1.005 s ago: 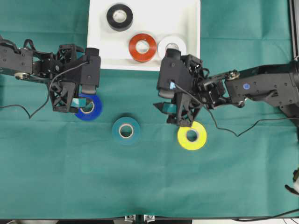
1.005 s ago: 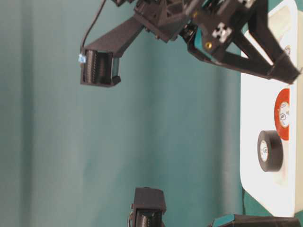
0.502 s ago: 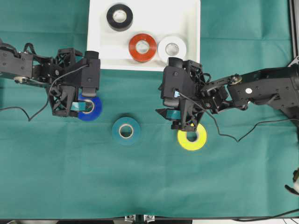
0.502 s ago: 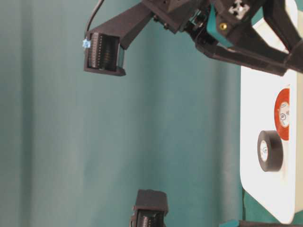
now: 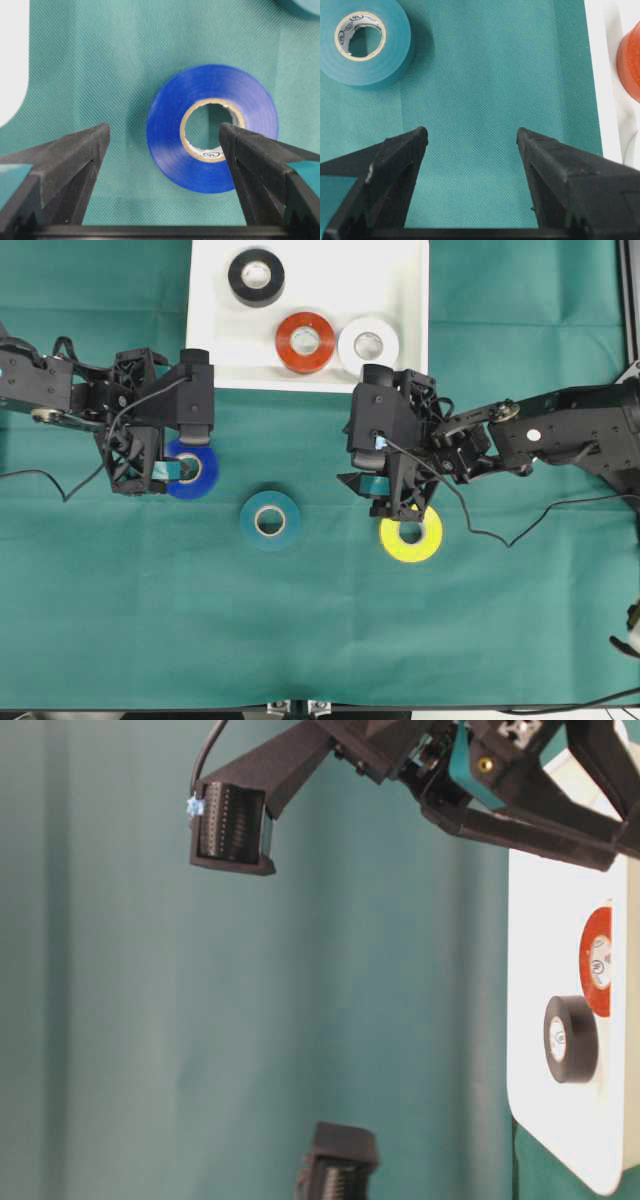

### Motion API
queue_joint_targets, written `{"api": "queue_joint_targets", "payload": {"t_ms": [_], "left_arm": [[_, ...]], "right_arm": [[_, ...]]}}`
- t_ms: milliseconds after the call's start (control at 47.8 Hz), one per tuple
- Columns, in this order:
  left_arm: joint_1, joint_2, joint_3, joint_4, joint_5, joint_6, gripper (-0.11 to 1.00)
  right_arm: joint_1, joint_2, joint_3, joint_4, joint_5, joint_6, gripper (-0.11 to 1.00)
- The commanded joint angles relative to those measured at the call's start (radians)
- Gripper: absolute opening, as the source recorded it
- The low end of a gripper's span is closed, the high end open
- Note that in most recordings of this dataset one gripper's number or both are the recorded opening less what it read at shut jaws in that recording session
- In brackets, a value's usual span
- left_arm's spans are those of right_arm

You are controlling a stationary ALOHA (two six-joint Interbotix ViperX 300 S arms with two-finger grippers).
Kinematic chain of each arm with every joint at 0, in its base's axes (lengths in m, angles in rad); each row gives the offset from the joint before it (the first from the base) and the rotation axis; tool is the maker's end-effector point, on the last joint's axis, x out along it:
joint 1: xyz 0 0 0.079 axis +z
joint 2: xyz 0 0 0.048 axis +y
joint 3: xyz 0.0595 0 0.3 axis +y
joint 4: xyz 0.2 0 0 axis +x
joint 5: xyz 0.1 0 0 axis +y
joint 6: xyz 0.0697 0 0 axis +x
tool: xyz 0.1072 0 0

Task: Put the tape alternately from left to right into the white case.
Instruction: 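Lower the left gripper onto the blue tape roll and close it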

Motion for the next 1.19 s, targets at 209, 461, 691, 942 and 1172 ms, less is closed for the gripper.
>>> {"api": "queue_joint_targets", "payload": {"t_ms": [209,461,691,942,1172], "left_arm": [[-0.018,0.049,-0.015,-0.002,-0.005,0.000,0.67],[-0.018,0.063,-0.012,-0.002,-0.018,0.000,0.67],[-0.018,0.061,-0.018,-0.002,-0.020,0.003,0.58],[-0.025,0.054,-0.031,0.000,0.037,0.009,0.02],[-0.026,0.028,-0.032,0.002,0.040,0.009,-0.04]], "right_arm": [[0.002,-0.011,-0.009,-0.003,-0.006,-0.002,0.78],[0.003,-0.011,-0.009,-0.005,-0.006,-0.002,0.78],[0.002,-0.011,-0.009,-0.003,-0.006,-0.002,0.78],[0.002,-0.011,-0.011,-0.003,-0.002,-0.002,0.78],[0.002,-0.011,-0.011,-0.003,-0.002,0.000,0.78]]}}
